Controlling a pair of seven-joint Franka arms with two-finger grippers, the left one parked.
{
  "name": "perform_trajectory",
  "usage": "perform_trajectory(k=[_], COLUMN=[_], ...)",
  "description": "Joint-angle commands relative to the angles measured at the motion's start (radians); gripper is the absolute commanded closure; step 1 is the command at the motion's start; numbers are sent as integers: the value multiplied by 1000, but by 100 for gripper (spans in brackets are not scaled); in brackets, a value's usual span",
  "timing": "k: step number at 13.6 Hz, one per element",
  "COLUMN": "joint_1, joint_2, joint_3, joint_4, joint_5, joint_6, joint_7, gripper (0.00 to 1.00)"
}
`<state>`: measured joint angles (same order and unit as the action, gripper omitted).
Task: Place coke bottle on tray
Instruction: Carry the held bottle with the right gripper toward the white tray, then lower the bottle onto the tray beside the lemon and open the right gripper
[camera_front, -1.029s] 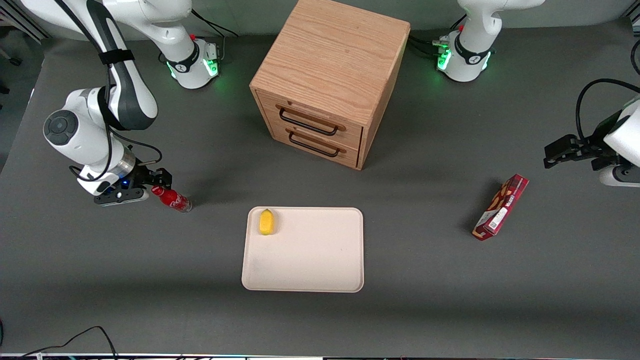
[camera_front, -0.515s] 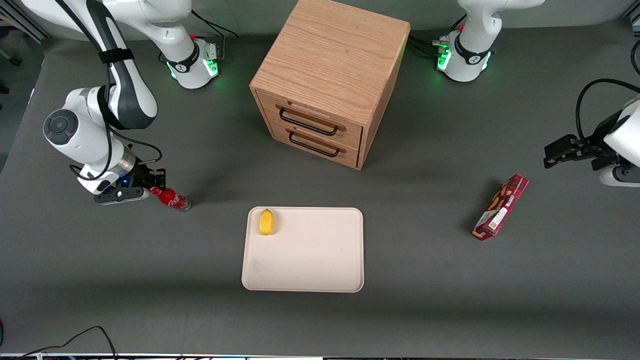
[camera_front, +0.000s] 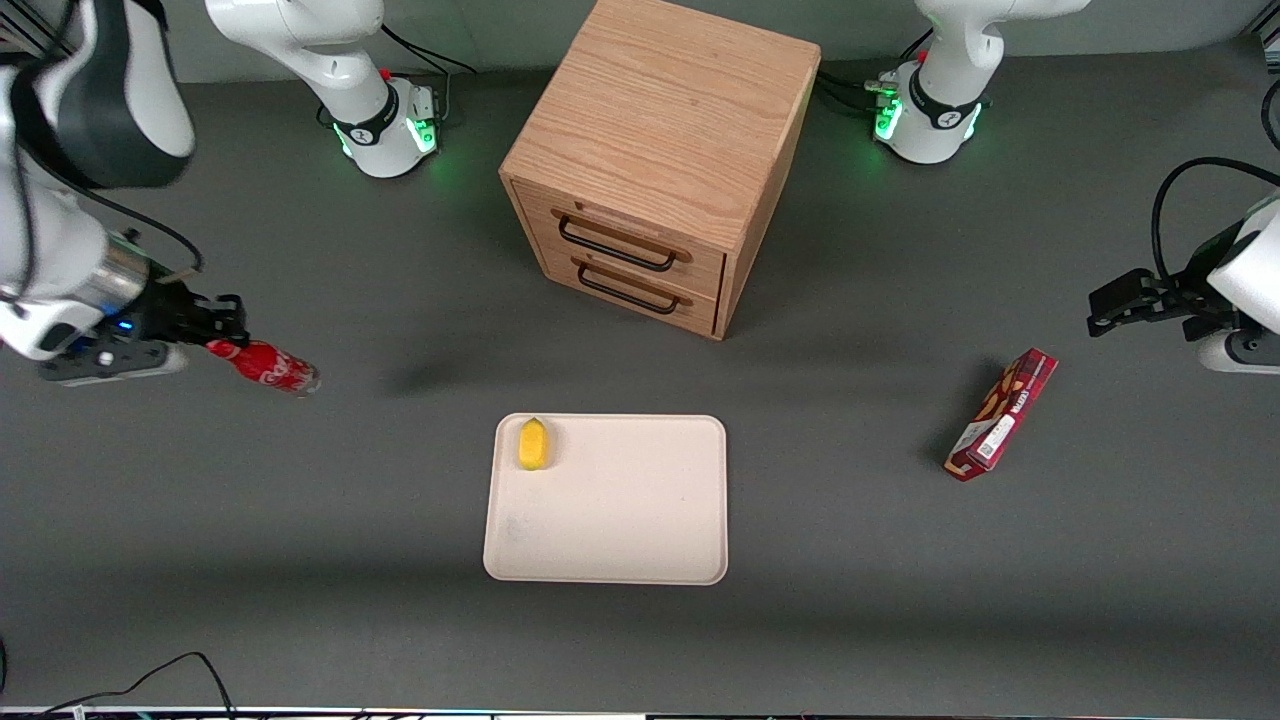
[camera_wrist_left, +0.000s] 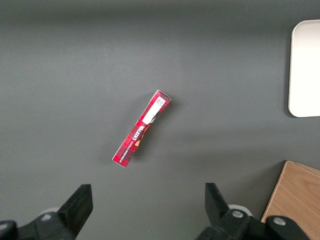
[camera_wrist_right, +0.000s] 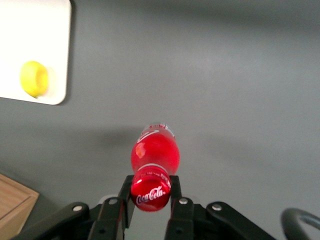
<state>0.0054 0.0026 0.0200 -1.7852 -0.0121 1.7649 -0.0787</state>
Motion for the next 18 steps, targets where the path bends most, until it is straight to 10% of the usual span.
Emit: perform_trajectory(k=[1,8,18], joint_1=[4,227,395], joint_2=[165,604,858], joint_3=[9,5,-34], joint_4=[331,800,808], joint_5=[11,0,-9], joint_6=[-189,-181,175], joint_7=[-7,362,520], gripper=[100,100,100])
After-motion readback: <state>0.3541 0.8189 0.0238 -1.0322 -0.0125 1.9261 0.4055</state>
